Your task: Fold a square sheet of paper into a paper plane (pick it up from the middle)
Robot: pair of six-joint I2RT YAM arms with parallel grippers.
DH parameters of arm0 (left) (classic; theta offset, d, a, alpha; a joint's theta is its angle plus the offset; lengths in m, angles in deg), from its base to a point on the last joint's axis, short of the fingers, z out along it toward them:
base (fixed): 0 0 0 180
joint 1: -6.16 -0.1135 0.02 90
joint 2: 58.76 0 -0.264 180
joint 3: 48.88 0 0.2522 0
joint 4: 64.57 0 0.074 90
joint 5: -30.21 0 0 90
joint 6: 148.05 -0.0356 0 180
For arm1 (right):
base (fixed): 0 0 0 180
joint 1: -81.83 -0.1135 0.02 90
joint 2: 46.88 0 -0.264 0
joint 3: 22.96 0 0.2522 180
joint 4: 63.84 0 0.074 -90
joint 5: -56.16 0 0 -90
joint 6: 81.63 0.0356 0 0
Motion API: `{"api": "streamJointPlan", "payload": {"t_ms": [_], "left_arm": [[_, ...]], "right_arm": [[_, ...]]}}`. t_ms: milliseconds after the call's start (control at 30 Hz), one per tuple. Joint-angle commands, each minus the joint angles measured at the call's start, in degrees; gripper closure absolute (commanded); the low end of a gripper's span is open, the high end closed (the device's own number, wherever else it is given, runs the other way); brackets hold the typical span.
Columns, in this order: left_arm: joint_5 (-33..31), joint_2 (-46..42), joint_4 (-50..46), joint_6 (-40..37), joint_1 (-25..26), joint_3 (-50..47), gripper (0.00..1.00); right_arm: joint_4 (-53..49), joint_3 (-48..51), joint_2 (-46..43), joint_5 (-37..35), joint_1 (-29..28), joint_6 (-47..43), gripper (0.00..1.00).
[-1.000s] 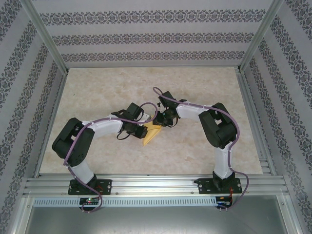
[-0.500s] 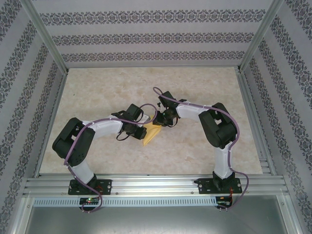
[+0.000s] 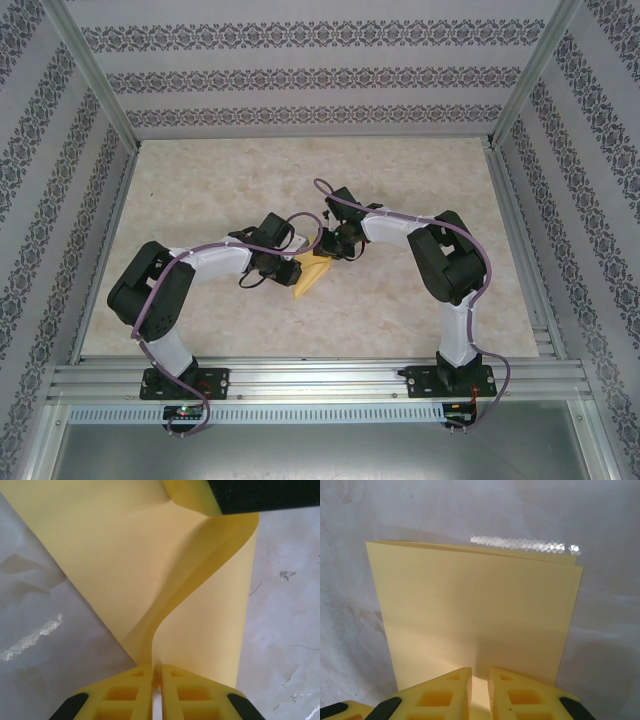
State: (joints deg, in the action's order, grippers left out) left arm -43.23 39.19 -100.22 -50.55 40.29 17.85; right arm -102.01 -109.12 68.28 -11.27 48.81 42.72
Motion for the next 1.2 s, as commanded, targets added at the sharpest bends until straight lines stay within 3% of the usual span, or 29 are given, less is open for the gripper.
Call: {"api": "streamJointPlan", "payload": {"t_ms": [0,233,733,1167], "left_arm": [[0.0,1.2,2.0,-1.7,-0.8,0.5,0.87],[-1.8,1.1,1.6,-1.9,-0.8,0.7,0.87],[1.6,0.9,2.4,-2.6,-0.8,1.7,0.85],[-2.0,3.8,0.9,-3.0,-0.8,2.9,0.86]], "right_arm": [[-0.3,-0.4,1.5,-1.5,-0.7,-0.4,0.82],[-0.2,-0.4,1.7,-1.4,-0.7,-0.3,0.82],[0.0,-0.2,2.1,-1.5,-0.7,-0.1,0.82],[0.2,-0.3,2.1,-1.4,-0.7,0.1,0.82]]}}
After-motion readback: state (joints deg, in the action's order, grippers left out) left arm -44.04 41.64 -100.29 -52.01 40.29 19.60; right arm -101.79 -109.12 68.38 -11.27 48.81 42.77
